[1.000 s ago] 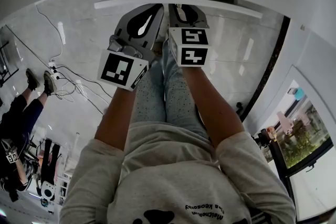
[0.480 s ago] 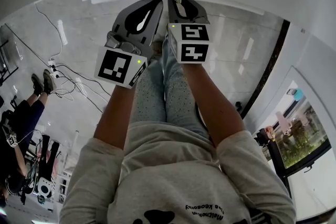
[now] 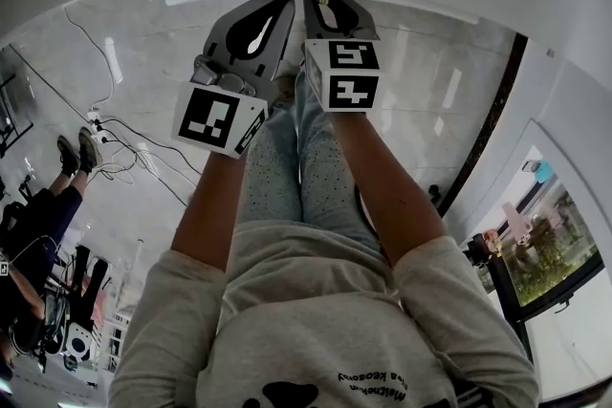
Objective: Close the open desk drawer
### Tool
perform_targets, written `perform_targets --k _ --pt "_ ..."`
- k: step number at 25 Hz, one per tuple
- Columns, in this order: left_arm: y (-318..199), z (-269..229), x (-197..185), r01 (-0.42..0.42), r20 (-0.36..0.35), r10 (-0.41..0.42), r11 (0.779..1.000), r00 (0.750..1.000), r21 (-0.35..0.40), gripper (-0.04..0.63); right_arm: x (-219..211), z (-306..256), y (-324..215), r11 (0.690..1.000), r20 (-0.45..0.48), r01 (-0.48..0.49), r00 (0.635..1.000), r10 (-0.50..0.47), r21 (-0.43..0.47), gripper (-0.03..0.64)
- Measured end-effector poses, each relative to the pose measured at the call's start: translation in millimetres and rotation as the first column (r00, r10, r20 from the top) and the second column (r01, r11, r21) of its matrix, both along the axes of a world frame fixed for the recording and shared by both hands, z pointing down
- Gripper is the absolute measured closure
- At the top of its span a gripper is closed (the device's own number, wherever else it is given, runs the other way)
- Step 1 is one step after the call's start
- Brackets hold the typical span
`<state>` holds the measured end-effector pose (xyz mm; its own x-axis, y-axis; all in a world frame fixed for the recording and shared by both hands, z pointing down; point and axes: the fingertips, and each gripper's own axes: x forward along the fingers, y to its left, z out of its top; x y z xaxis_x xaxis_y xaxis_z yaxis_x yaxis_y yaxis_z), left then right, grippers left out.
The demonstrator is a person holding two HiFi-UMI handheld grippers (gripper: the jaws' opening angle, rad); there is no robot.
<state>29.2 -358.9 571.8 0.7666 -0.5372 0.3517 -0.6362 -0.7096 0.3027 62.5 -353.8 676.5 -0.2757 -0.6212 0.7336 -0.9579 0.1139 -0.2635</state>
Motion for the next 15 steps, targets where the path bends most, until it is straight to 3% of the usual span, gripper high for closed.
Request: perform_targets --k 7,15 --pt "2.2 -0.7 -2.1 0.011 0.006 -0.011 1.000 1.000 -0.008 0.577 3.7 -25.0 14.2 0.998 -0.032 0.013 0.999 -0.011 0.062 0.499" --pt "12.8 -24.1 -4.1 0.008 -0.001 -0.008 1.000 1.000 -0.009 0.577 9.4 -102.8 20.9 0.973 -0.068 -0.001 0.998 0.017 0.229 0.499"
